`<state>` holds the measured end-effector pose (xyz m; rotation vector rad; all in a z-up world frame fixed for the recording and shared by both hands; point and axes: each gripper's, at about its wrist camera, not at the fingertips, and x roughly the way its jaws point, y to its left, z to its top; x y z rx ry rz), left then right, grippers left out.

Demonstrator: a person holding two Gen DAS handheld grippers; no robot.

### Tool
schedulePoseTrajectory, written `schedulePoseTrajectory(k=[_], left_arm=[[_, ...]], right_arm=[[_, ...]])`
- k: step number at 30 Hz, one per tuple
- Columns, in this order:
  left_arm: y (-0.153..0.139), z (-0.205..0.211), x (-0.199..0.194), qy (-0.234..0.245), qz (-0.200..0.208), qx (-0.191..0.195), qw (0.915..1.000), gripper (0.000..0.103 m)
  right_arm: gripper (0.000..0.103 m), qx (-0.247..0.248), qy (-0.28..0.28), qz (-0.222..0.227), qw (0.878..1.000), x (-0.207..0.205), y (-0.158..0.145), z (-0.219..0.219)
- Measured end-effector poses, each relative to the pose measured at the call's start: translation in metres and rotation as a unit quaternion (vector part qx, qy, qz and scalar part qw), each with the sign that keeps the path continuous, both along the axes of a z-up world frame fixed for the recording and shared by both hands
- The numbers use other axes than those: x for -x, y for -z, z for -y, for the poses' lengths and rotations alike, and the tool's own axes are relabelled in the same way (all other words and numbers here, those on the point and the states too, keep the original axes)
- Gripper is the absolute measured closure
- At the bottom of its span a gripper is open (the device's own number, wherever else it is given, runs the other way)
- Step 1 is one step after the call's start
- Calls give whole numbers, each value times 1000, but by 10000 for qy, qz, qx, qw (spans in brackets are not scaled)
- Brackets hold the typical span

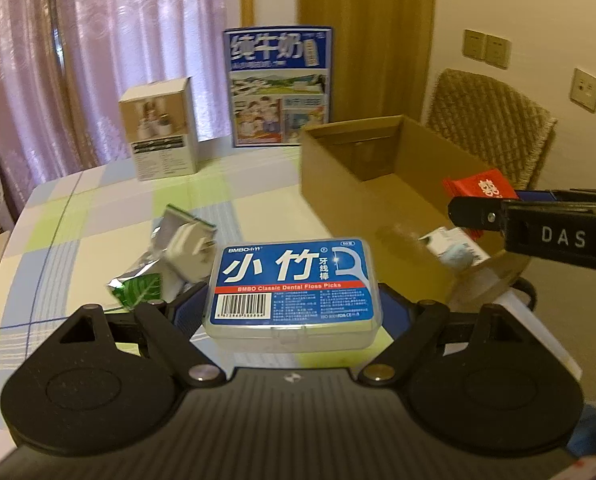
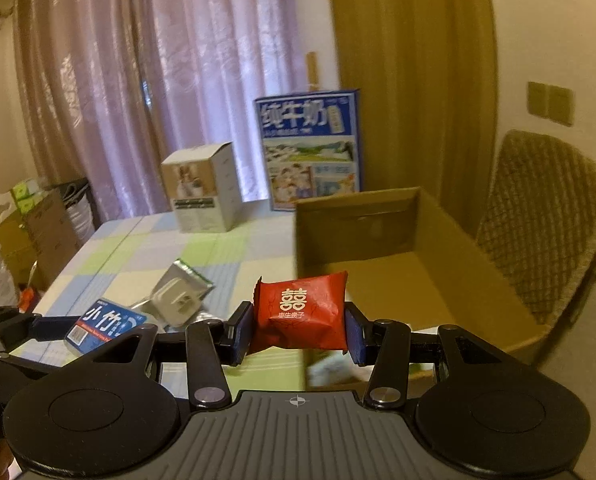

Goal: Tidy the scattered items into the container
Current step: 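Carry the floss box and red candy toward the cardboard box with both tools, then open left tool to drop floss box while right tool releases red candy into box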

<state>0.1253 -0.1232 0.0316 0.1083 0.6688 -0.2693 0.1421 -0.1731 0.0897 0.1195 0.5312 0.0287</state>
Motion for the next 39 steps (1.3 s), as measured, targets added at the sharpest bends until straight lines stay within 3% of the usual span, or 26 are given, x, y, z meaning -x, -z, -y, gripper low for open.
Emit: schedulePoseTrajectory(k=[16, 39], left_arm=[[-8, 106, -31, 706, -99, 282, 9971, 19], [19, 153, -102, 1122, -317, 454, 9921, 18]], right_arm=[[59, -89, 623, -61, 9980, -2, -3, 114], [59, -199, 771, -265, 9965, -41, 22, 145]])
